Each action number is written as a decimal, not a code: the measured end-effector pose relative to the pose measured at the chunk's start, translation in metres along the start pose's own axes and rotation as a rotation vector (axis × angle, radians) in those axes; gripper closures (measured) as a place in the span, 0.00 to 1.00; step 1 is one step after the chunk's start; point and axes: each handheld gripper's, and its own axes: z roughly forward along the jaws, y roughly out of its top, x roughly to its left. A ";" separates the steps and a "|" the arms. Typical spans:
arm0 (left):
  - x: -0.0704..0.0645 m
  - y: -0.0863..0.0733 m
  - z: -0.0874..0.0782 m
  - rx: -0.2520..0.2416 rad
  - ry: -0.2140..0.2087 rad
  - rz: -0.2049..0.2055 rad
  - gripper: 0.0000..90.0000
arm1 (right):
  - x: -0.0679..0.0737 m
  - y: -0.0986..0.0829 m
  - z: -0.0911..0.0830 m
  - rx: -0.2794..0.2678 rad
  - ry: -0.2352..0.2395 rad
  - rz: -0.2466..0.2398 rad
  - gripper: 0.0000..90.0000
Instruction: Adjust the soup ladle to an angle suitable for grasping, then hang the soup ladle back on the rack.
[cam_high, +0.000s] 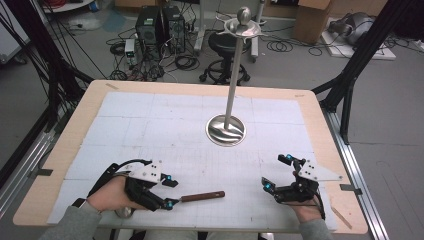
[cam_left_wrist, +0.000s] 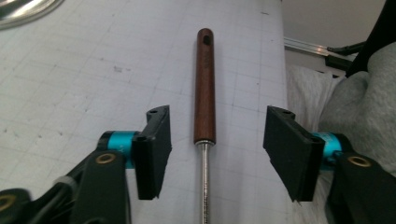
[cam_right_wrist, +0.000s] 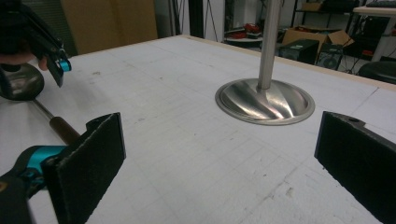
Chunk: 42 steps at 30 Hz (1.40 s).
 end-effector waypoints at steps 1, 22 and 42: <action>-0.003 0.001 -0.002 -0.004 0.016 0.023 0.36 | 0.000 0.000 0.000 -0.003 0.001 -0.005 0.01; -0.012 0.004 -0.015 0.202 0.120 0.041 0.02 | -0.005 0.003 -0.004 -0.059 -0.008 0.034 0.01; 0.004 -0.005 0.003 0.360 0.127 0.000 0.19 | -0.005 0.005 0.000 -0.061 0.009 0.032 0.01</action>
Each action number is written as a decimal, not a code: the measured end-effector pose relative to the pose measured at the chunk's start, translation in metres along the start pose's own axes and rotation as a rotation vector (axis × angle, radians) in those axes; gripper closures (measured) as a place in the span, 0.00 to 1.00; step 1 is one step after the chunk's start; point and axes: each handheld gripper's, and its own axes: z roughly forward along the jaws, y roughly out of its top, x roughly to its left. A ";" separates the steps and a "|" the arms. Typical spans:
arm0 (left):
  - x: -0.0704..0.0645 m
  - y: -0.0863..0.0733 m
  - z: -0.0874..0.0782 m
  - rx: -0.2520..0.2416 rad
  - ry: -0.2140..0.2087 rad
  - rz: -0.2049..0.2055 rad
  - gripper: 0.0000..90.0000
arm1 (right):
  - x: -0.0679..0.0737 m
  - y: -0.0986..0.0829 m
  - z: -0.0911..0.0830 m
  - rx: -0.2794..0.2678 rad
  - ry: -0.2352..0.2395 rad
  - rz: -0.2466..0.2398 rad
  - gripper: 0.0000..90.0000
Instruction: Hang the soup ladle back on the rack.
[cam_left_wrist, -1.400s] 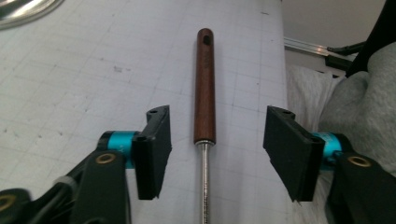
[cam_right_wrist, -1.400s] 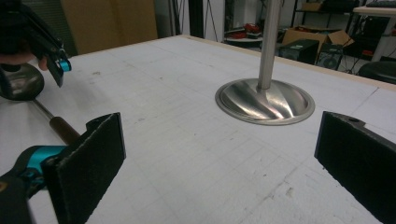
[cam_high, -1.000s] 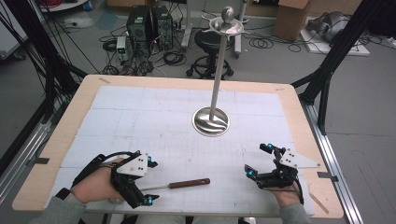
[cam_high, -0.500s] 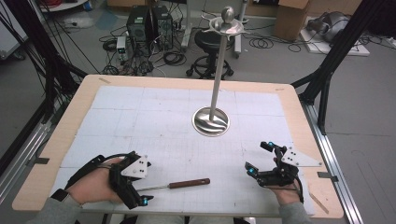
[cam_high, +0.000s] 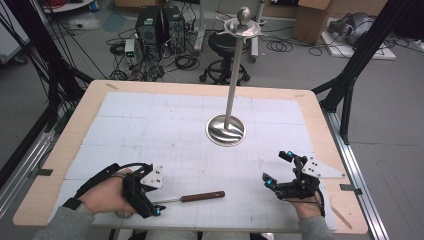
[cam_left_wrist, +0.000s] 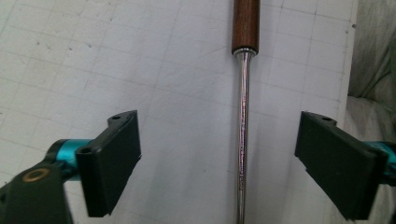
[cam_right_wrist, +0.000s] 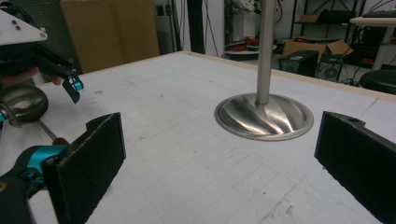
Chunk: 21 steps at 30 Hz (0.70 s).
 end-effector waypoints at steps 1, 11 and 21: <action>0.001 0.000 0.001 0.009 -0.009 -0.010 0.20 | 0.000 0.000 0.000 0.001 0.000 0.002 0.01; 0.003 0.002 0.006 0.080 -0.001 -0.012 0.35 | 0.003 0.000 -0.002 -0.004 0.002 -0.001 0.01; -0.004 0.004 0.013 0.155 -0.019 0.025 0.50 | 0.002 0.000 -0.002 -0.001 0.007 0.010 0.01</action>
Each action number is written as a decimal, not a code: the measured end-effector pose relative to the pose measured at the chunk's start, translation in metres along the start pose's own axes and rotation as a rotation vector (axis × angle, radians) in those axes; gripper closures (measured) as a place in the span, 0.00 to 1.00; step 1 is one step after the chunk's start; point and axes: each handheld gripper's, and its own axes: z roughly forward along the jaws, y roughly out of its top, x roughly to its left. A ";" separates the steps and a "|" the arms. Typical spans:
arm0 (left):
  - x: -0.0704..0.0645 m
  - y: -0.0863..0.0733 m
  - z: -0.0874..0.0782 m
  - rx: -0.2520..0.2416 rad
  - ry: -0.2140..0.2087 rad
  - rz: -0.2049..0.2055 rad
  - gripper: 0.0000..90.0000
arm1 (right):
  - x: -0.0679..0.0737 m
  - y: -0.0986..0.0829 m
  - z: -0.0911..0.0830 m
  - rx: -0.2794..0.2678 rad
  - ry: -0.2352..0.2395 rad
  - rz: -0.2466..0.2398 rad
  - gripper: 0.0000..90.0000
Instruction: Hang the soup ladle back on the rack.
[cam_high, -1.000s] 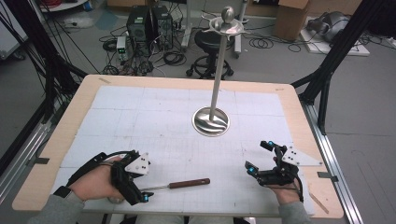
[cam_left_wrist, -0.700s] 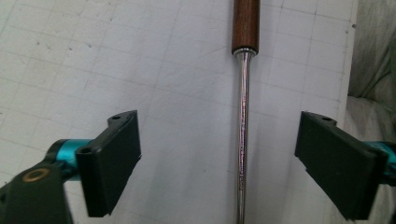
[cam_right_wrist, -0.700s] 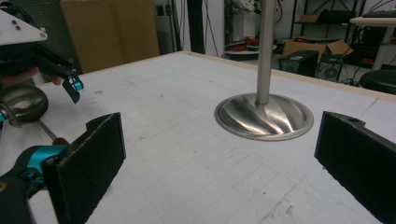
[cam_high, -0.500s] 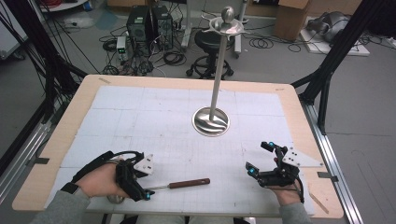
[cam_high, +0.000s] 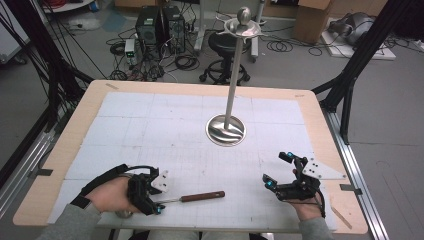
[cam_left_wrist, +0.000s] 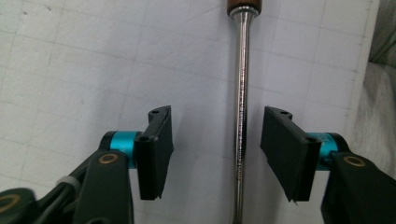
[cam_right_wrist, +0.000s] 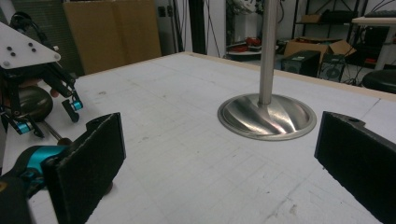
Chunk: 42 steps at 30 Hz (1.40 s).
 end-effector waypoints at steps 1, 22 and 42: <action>0.000 0.000 0.000 0.003 -0.004 -0.005 0.51 | 0.000 0.000 0.000 0.000 0.001 -0.002 0.01; -0.003 0.013 0.001 0.089 -0.053 0.057 0.81 | -0.001 0.000 -0.002 -0.008 -0.005 -0.001 0.01; -0.006 0.009 0.000 0.048 -0.045 0.042 0.93 | -0.001 -0.001 -0.001 -0.005 0.001 0.004 0.01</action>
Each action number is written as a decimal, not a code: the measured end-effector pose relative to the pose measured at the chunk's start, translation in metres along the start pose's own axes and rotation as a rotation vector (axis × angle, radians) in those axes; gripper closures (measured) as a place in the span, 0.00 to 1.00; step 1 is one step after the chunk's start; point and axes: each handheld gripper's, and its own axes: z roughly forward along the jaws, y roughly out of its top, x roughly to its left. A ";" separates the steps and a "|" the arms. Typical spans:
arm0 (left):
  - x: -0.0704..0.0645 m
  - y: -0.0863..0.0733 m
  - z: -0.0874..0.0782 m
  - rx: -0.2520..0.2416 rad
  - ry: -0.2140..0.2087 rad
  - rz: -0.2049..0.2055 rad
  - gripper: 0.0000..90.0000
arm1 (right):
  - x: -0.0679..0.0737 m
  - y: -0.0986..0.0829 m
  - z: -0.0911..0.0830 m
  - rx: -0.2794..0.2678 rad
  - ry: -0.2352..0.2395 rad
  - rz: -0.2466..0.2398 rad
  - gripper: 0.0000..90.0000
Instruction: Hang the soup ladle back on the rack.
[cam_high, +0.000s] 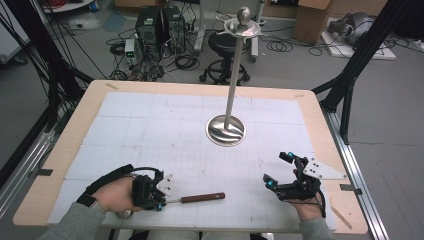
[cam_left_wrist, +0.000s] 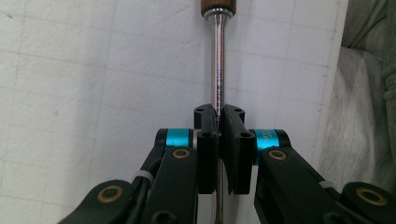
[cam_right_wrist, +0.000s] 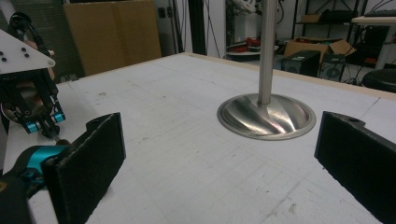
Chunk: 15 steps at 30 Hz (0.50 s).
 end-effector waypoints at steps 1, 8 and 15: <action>0.000 -0.001 0.000 -0.009 0.004 -0.003 0.93 | 0.000 0.000 0.000 -0.003 0.002 -0.003 0.01; -0.003 -0.003 -0.001 -0.030 0.025 0.007 0.93 | 0.000 0.000 -0.001 -0.005 0.000 -0.003 0.01; -0.001 -0.008 -0.011 -0.088 0.043 -0.031 0.94 | 0.000 0.000 -0.001 -0.007 -0.002 -0.001 0.01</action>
